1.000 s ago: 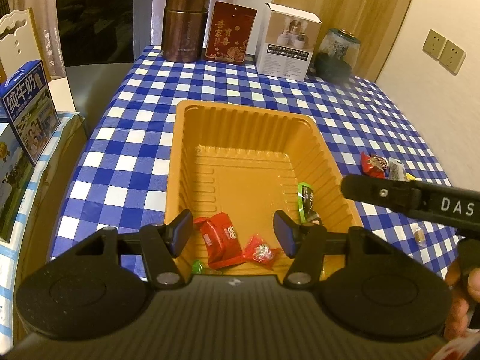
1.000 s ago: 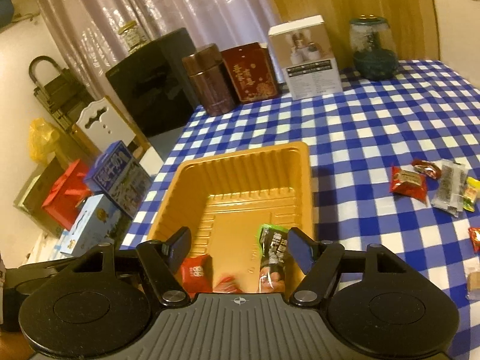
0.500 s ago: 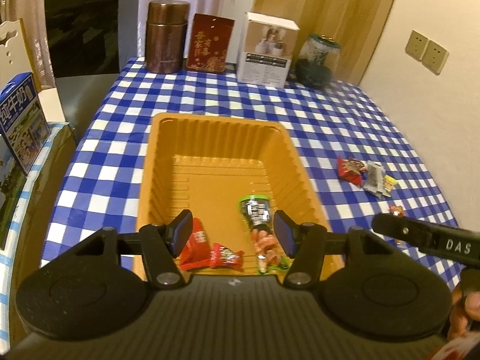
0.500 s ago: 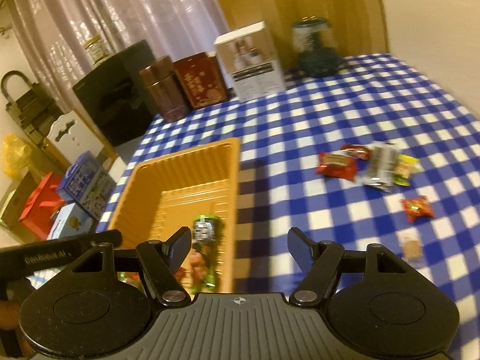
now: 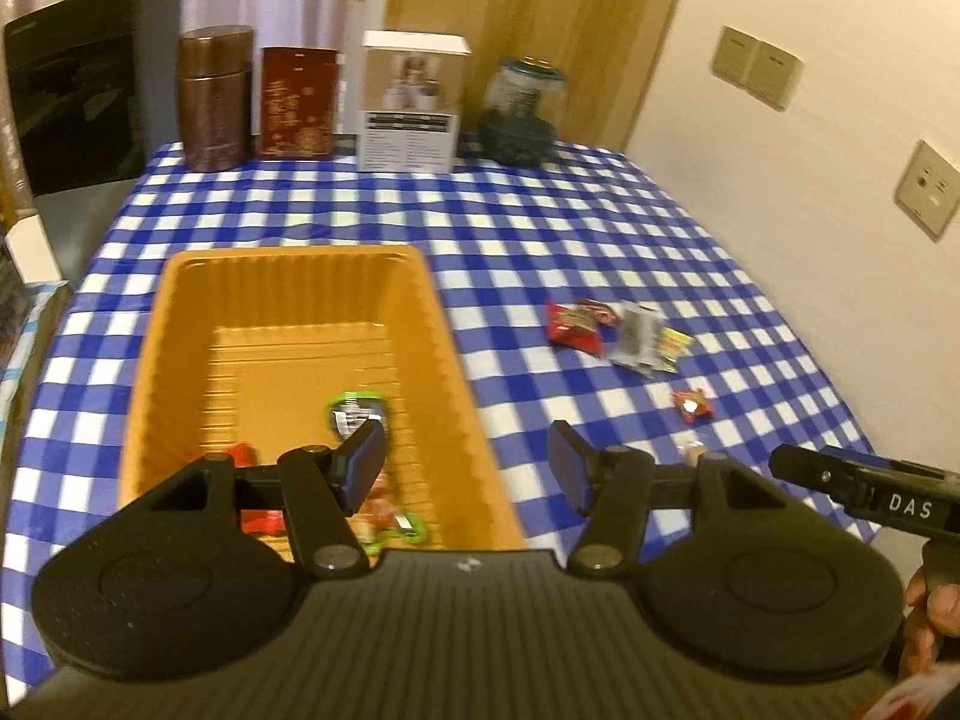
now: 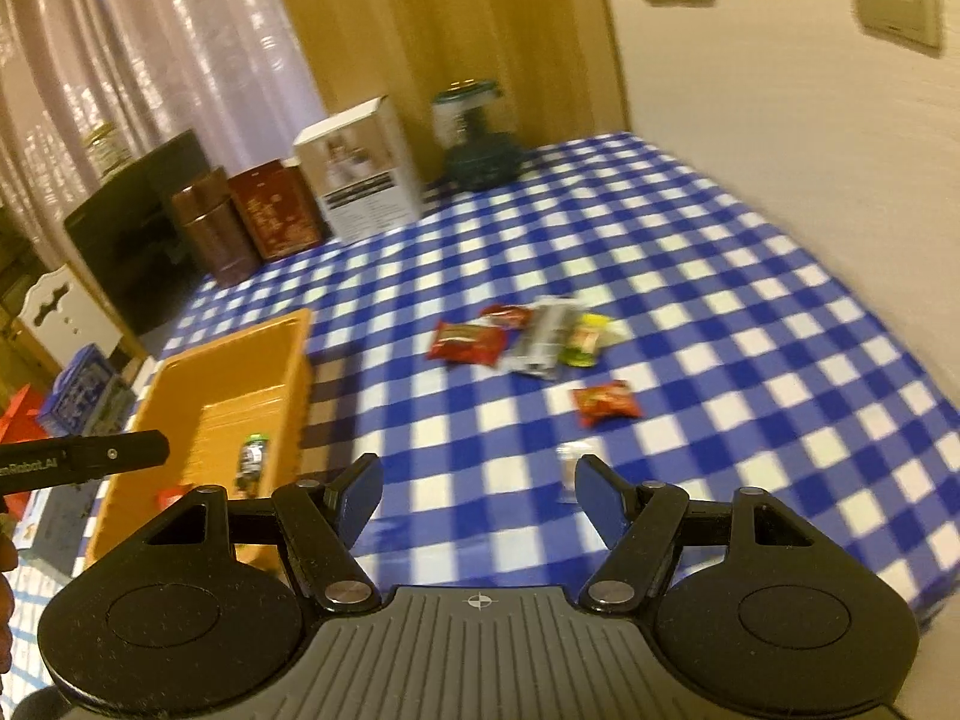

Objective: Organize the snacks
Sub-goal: 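Move both open tools from the tray toward the remaining snack pile, then grasp the clear cookie packet with the left tool while the right tool grasps a red candy packet, then carry the cookie packet and red candy packet over the orange tray, then open the left tool to drop the cookie packet into the tray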

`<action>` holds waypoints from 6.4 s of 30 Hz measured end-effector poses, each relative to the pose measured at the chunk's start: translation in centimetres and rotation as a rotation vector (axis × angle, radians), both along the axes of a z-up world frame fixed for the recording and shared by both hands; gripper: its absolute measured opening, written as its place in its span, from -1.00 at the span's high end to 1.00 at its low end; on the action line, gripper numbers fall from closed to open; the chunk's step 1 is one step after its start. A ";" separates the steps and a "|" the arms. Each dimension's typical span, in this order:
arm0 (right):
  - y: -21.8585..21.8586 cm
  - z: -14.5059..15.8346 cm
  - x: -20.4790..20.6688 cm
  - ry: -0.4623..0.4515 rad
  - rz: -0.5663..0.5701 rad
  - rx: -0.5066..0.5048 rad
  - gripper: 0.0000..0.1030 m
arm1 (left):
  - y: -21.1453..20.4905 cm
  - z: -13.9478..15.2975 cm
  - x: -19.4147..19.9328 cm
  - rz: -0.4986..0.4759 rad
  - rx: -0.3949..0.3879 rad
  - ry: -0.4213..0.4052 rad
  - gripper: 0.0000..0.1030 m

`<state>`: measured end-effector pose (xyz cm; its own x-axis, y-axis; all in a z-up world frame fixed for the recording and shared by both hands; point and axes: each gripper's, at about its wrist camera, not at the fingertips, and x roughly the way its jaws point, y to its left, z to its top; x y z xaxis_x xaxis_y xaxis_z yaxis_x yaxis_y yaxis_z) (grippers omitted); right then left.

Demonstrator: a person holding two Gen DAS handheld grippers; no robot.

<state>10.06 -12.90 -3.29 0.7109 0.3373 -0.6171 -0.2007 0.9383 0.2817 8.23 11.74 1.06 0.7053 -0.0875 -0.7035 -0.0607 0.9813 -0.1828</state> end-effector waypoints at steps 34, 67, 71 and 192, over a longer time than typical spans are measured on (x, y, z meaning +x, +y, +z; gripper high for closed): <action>-12.0 -5.5 5.0 0.069 -0.119 -0.044 -0.37 | -16.3 -7.4 6.8 -0.234 -0.043 0.074 0.10; -9.1 -7.5 10.4 0.013 0.135 -0.123 -0.37 | -14.5 -10.6 9.3 -0.132 0.020 0.081 0.63; -7.2 -7.9 11.3 -0.036 0.270 -0.196 -0.37 | -12.9 -9.6 9.3 -0.104 0.007 0.060 0.63; 18.1 -0.5 1.4 -0.032 0.422 -0.119 0.56 | 7.9 -1.4 -3.4 0.154 -0.031 0.038 0.63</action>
